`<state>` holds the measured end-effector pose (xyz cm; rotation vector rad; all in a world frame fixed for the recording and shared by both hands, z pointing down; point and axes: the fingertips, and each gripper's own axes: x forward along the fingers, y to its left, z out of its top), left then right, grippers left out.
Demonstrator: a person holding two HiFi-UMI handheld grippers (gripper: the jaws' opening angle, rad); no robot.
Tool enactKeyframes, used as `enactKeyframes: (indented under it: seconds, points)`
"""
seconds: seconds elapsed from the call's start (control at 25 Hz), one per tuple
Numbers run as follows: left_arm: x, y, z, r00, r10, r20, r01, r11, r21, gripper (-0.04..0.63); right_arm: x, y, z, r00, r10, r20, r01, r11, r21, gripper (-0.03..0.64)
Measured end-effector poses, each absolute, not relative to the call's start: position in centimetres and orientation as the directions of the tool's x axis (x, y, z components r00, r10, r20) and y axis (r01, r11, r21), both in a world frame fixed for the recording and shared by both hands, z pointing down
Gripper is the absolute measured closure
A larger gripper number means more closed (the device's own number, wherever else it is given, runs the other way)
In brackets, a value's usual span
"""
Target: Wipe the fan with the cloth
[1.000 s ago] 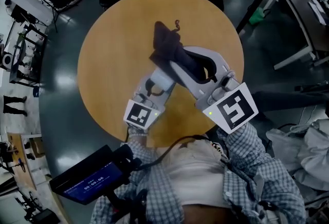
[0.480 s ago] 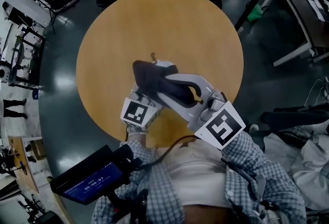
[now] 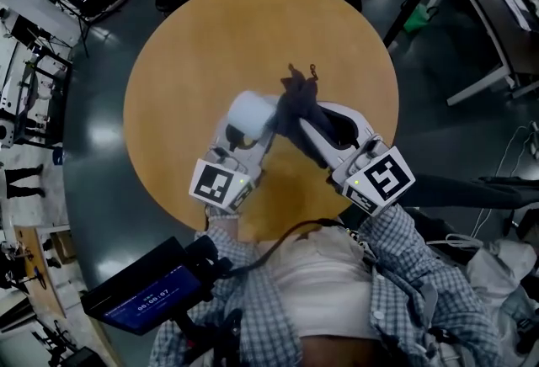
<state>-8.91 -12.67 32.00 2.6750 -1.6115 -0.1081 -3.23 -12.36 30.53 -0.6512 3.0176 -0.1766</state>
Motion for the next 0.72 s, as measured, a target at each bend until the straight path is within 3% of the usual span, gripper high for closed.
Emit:
enactKeyframes:
  seconds: [0.4,0.56,0.72]
  points:
    - [-8.8,-11.9,31.1,0.512,-0.857,-0.064,-0.857,-0.514,0.027,0.456,-2.3,-15.9,40.9,-0.874,-0.42,0.243,-0.469,0.86,-0.202,0.525]
    - [-8.2,-11.5,31.3,0.547,-0.835,-0.056,-0.836,-0.548,0.002,0.456,-2.8,-18.2,33.7,-0.892,-0.436,0.12,-0.451,0.878,-0.159,0.525]
    - [-7.2,-11.3,31.7,0.584,-0.81,-0.041,-0.811,-0.585,-0.005,0.456,-6.5,-17.3,24.6,-0.962,-0.272,-0.036,-0.268,0.959,-0.088,0.525]
